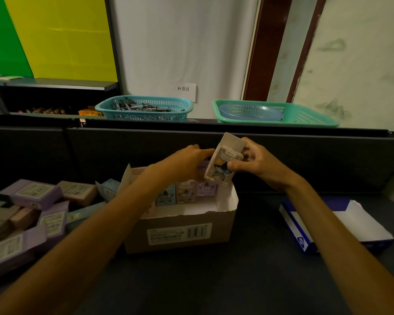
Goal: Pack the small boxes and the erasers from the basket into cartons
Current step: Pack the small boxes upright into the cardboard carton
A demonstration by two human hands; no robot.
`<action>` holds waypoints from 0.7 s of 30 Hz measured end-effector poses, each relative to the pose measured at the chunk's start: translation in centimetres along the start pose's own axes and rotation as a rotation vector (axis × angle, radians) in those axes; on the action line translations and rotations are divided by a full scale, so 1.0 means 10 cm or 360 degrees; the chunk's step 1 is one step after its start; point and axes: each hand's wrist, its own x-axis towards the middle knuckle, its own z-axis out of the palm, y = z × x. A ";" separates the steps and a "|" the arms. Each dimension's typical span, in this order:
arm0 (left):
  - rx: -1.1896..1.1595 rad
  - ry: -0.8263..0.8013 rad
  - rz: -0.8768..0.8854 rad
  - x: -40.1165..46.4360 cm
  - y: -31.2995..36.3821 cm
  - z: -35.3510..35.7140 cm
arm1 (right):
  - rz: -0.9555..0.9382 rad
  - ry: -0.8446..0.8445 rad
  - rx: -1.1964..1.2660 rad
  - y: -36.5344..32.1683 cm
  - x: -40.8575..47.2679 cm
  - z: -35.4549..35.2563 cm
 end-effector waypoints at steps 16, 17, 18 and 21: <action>0.0183 0.0000 0.0012 -0.04 -0.02 0.02 | 0.0000 -0.0010 -0.0018 0.06 0.04 -0.02; 0.0195 -0.0020 0.0005 -0.04 -0.02 0.01 | 0.0001 -0.0007 -0.0010 0.05 0.04 -0.02; 0.0199 -0.0031 -0.0002 -0.05 -0.01 -0.01 | 0.0002 -0.0004 0.0001 0.05 0.04 -0.02; 0.0098 -0.0048 -0.0072 -0.12 -0.06 -0.11 | -0.0002 0.0001 0.0036 0.03 0.04 -0.02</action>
